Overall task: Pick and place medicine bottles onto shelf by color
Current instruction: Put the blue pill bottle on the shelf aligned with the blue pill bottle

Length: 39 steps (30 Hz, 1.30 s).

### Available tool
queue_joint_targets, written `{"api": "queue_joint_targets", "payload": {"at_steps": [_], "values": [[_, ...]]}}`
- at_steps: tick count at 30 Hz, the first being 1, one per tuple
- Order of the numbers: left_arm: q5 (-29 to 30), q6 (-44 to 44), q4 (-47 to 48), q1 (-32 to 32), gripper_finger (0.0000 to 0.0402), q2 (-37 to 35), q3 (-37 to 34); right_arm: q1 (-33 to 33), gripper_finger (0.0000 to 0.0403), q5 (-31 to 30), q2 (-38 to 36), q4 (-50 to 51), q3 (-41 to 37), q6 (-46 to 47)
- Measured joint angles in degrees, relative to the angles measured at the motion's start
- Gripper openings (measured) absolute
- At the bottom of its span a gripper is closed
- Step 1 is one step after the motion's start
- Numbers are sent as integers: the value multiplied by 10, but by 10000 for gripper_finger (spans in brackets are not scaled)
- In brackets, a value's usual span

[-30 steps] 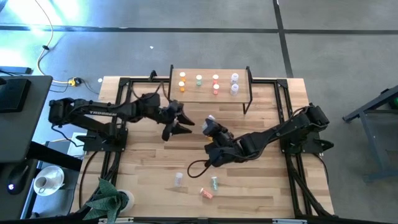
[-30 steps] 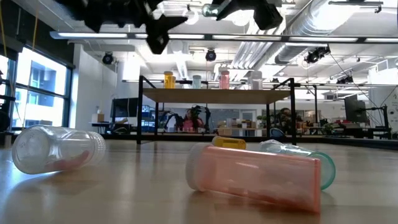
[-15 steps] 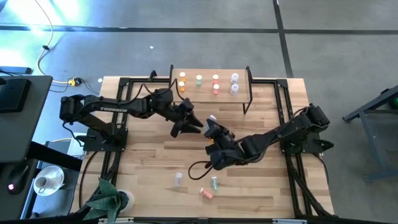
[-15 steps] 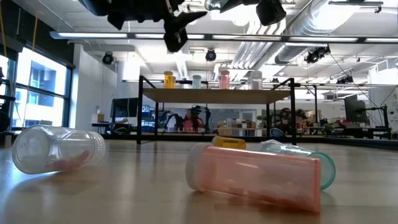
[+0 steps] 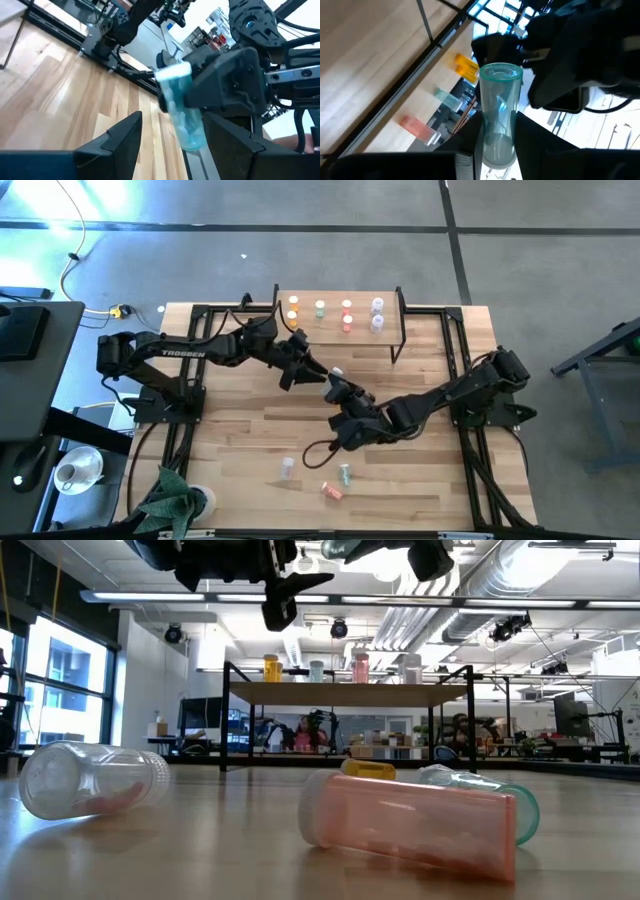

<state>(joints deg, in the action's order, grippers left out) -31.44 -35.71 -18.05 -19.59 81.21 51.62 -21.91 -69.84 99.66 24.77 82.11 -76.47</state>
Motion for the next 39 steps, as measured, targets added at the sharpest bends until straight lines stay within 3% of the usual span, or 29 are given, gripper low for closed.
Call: {"api": "queue_joint_targets", "payload": {"at_steps": [17, 30, 39], "values": [[-1, 3, -5, 0, 199, 0, 0, 28, 71, 39, 0, -77, 0, -49], [-1, 2, -10, 0, 120, -1, 0, 29, 71, 33, 0, -76, 0, -68], [-3, 2, -13, 0, 104, -1, -1, 29, 94, 36, 0, -77, 1, -81]]}}
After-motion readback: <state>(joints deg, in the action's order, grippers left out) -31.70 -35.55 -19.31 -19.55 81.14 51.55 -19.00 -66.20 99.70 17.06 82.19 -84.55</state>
